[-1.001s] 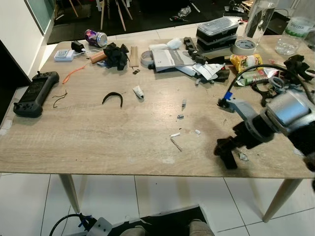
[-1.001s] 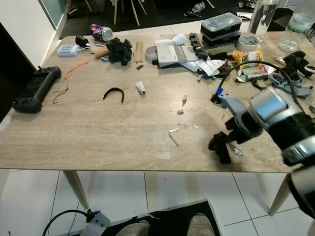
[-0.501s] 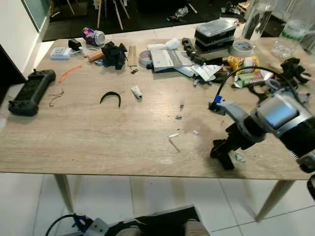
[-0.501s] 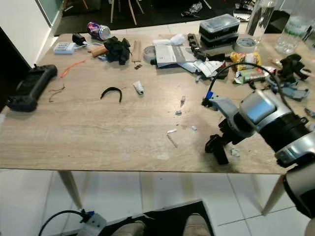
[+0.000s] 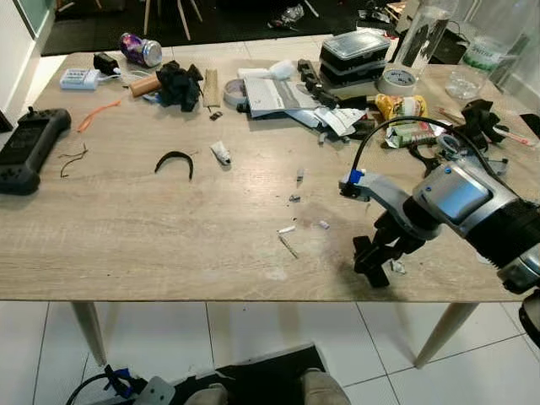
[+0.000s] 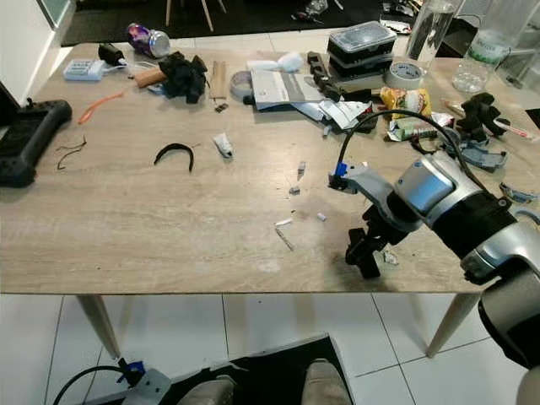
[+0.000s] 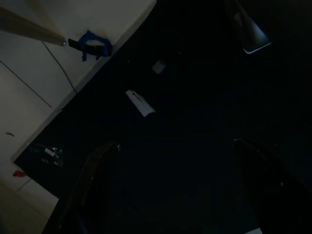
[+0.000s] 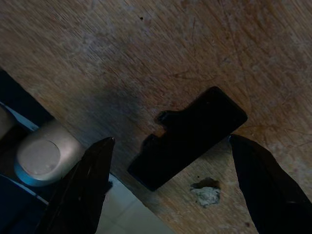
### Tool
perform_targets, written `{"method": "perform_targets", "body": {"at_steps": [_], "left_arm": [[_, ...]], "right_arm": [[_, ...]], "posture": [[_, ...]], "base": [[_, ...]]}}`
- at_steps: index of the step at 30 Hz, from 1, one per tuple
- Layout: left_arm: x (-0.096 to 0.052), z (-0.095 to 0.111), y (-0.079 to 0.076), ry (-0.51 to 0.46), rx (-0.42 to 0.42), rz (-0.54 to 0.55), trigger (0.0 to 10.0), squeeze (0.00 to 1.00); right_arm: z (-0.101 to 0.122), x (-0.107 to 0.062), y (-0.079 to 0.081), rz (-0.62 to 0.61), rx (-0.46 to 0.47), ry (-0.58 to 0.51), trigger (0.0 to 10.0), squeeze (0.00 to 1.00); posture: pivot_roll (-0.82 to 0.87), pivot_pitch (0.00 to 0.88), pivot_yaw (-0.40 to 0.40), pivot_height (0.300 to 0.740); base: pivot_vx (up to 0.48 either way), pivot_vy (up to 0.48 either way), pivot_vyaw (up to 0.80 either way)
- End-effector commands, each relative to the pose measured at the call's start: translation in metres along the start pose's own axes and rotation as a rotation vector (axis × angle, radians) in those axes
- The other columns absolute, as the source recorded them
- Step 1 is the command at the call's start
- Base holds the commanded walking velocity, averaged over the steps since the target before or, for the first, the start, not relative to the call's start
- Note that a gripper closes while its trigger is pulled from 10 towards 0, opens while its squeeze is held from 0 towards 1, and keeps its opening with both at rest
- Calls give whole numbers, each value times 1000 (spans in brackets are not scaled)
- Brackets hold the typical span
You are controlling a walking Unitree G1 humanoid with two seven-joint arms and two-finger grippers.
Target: Picking trash to rubbish bin
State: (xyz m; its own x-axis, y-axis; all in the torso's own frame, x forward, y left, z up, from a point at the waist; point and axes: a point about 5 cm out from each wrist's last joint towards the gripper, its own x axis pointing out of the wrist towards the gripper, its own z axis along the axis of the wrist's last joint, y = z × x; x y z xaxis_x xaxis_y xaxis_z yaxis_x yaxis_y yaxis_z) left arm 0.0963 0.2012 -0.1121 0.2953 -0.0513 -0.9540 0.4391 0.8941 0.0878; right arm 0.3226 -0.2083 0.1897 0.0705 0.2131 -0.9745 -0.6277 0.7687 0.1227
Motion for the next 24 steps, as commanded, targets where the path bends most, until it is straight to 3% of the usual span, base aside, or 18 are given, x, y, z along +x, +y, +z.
{"method": "perform_targets", "body": {"at_steps": [1, 3, 4, 6, 7, 24], "left_arm": [[4, 2, -68, -19, -2, -217, 10000, 0], [4, 2, -70, -20, -7, -220, 10000, 0], [4, 2, -71, -20, -11, -222, 10000, 0], [4, 3, -72, -20, -15, -222, 10000, 0], [4, 3, -73, -22, -28, -221, 10000, 0], [4, 3, -73, -23, -42, -214, 10000, 0]], "right_arm": [[-14, 17, -6, -22, 38, 86, 10000, 0], [-15, 17, -7, -31, 30, 104, 10000, 0], [-16, 17, -8, -35, 24, 115, 7373, 0], [-17, 17, -8, -39, 15, 124, 7373, 0], [-17, 17, -10, -45, 2, 133, 0, 0], [-20, 12, -16, -63, -33, 162, 0, 0]], "posture": [[-308, 247, -155, 740], [-318, 251, -174, 740], [-318, 251, -174, 740], [-318, 251, -174, 740], [-318, 249, -182, 740], [-310, 244, -178, 740]], "base": [[0, 0, 0], [0, 0, 0], [0, 0, 0], [0, 0, 0], [0, 0, 0], [0, 0, 0]]}}
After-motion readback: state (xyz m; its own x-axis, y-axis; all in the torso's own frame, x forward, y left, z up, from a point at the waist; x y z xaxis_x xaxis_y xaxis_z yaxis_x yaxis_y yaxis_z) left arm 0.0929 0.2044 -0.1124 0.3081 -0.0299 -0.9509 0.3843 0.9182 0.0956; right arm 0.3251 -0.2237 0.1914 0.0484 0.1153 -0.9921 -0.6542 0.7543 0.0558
